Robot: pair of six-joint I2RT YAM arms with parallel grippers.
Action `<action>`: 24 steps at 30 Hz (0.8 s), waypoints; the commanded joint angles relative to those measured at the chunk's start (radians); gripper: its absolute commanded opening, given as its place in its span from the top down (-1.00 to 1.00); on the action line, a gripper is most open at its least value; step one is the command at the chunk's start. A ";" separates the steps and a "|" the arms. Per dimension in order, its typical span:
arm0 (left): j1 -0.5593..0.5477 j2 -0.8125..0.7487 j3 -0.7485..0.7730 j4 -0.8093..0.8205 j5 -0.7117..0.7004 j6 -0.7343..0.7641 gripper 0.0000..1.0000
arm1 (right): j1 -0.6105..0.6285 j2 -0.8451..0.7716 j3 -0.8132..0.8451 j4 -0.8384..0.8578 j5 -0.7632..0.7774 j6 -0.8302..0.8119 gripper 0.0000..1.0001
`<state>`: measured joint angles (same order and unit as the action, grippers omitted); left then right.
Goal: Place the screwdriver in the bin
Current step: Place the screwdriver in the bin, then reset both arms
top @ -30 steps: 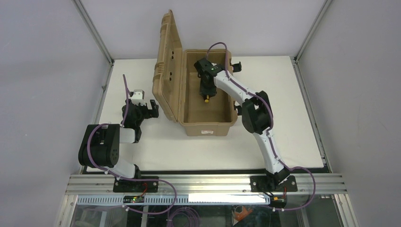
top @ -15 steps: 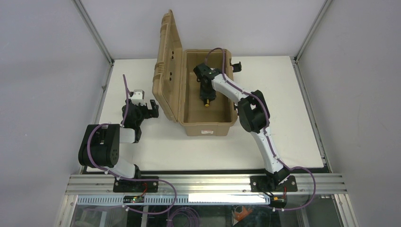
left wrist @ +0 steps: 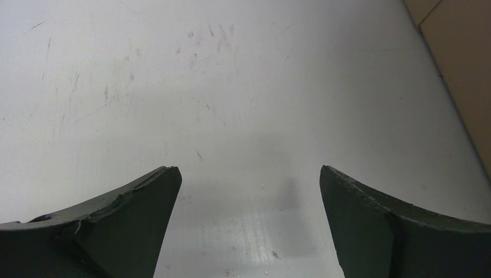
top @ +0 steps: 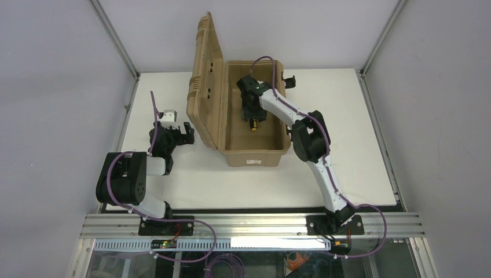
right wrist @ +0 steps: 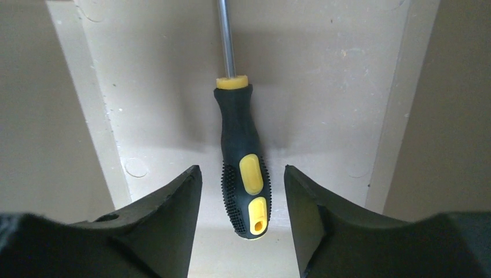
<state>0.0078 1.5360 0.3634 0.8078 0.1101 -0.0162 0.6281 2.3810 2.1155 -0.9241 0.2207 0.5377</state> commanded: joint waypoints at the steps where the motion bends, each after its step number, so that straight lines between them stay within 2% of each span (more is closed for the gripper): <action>1: 0.003 -0.030 0.001 0.033 0.016 -0.013 -0.98 | -0.005 -0.039 0.084 -0.015 0.014 -0.022 -0.17; 5: 0.004 -0.030 0.000 0.034 0.016 -0.013 -0.98 | -0.005 -0.078 0.130 -0.043 0.009 -0.044 -0.25; 13: 0.003 -0.030 0.000 0.033 0.016 -0.013 -0.98 | -0.007 -0.152 0.224 -0.074 -0.035 -0.122 -0.57; 20: 0.003 -0.030 0.000 0.034 0.016 -0.013 -0.98 | -0.011 -0.193 0.321 -0.116 -0.053 -0.185 -0.97; 24: 0.003 -0.030 0.000 0.033 0.016 -0.013 -0.98 | -0.025 -0.242 0.333 -0.113 -0.059 -0.212 -0.99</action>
<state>0.0078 1.5360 0.3634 0.8078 0.1101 -0.0162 0.6209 2.2433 2.3947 -1.0241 0.1745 0.3775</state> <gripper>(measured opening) 0.992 0.991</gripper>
